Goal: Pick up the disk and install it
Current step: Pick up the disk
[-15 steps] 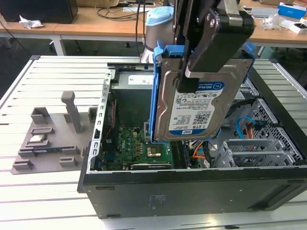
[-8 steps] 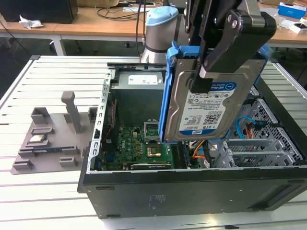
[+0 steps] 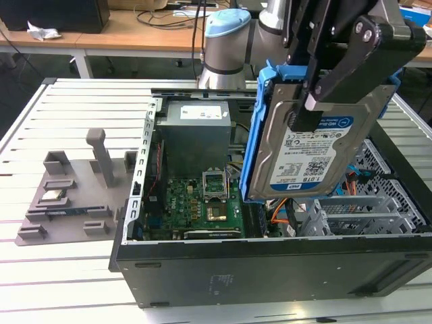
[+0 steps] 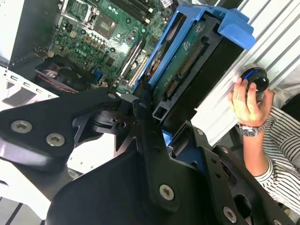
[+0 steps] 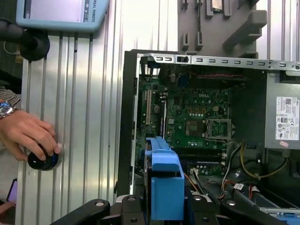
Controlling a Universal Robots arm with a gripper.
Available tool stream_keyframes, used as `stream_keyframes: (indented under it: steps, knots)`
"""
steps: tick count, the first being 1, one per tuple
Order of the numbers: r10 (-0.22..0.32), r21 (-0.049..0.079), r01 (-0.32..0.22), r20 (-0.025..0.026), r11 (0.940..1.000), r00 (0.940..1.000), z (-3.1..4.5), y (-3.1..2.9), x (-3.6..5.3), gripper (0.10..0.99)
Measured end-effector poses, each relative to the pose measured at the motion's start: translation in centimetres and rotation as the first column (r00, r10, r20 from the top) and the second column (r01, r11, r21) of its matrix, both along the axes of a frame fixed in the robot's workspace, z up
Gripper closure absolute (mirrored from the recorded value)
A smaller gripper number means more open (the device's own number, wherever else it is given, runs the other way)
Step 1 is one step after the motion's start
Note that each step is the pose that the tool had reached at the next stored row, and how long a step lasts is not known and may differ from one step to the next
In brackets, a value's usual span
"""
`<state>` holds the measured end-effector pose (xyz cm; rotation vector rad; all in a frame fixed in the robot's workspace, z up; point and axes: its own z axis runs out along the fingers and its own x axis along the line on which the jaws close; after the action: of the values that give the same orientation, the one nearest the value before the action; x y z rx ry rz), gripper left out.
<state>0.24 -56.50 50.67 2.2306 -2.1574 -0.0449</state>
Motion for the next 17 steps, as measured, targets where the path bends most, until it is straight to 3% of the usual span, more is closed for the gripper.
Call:
stream_keyframes:
  steps: [17]
  knots:
    - [0.0, -0.002, 0.0, 0.0, 1.0, 1.0, -0.05, 0.0, 4.02, 0.718]
